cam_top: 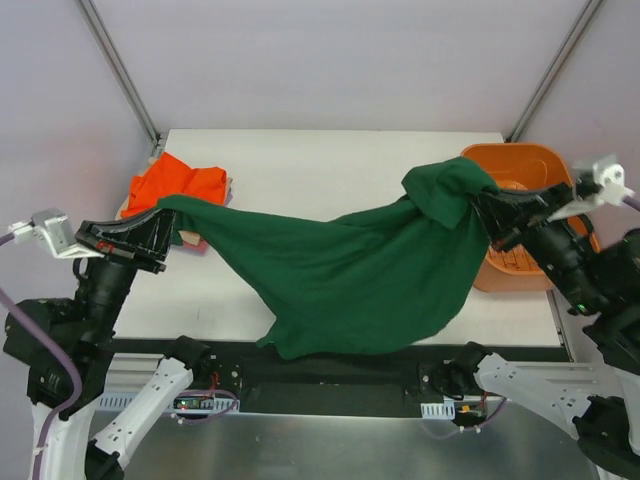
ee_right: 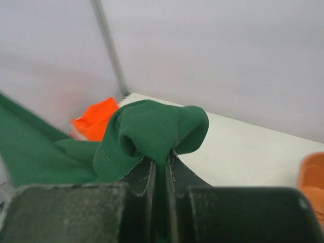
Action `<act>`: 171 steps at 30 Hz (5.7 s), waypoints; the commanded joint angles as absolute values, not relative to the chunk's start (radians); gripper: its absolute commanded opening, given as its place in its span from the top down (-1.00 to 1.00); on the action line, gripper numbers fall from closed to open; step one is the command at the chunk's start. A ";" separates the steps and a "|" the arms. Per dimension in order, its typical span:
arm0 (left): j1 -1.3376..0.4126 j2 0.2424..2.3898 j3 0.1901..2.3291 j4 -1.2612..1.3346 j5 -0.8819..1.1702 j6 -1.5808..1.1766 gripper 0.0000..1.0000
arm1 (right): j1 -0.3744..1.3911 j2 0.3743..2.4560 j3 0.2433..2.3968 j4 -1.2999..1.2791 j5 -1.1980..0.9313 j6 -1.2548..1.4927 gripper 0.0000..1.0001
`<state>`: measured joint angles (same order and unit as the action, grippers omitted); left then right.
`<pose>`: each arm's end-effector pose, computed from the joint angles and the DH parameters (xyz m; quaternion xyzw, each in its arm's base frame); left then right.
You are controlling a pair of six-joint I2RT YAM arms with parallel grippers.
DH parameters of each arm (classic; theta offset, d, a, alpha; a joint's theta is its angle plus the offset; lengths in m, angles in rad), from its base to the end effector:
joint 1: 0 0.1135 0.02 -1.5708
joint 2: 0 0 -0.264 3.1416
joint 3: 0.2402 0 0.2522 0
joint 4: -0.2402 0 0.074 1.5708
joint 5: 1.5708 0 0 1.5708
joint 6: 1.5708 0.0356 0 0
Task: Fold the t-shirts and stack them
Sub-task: Flatten out the tshirt
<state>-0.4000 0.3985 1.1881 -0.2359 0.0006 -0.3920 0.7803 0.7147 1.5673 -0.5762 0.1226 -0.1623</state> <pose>-0.0002 0.0001 0.4898 0.0022 0.4869 -0.3371 0.8058 0.0328 0.0263 0.5403 -0.2297 0.5584 0.2070 0.7698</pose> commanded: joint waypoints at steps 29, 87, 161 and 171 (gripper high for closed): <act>-0.384 1.158 0.850 -0.396 -0.267 -0.505 -0.98 | 0.692 1.740 1.590 -0.434 0.680 -0.240 -0.93; -0.190 1.607 0.930 -0.252 -0.361 -0.854 -0.04 | 0.600 0.803 0.658 -0.439 0.241 0.175 -0.93; -0.247 0.979 0.566 -0.249 -0.457 -0.744 1.00 | 0.505 0.992 0.483 -0.557 0.272 0.578 -0.56; -0.247 0.977 0.568 -0.245 -0.442 -0.721 1.00 | 0.503 1.126 0.500 -0.514 0.233 0.569 -0.14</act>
<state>-0.2539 0.9833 0.5732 -0.2619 -0.4423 -0.7464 0.5053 1.0782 0.4957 -0.5385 0.2714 0.5564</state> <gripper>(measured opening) 0.008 0.611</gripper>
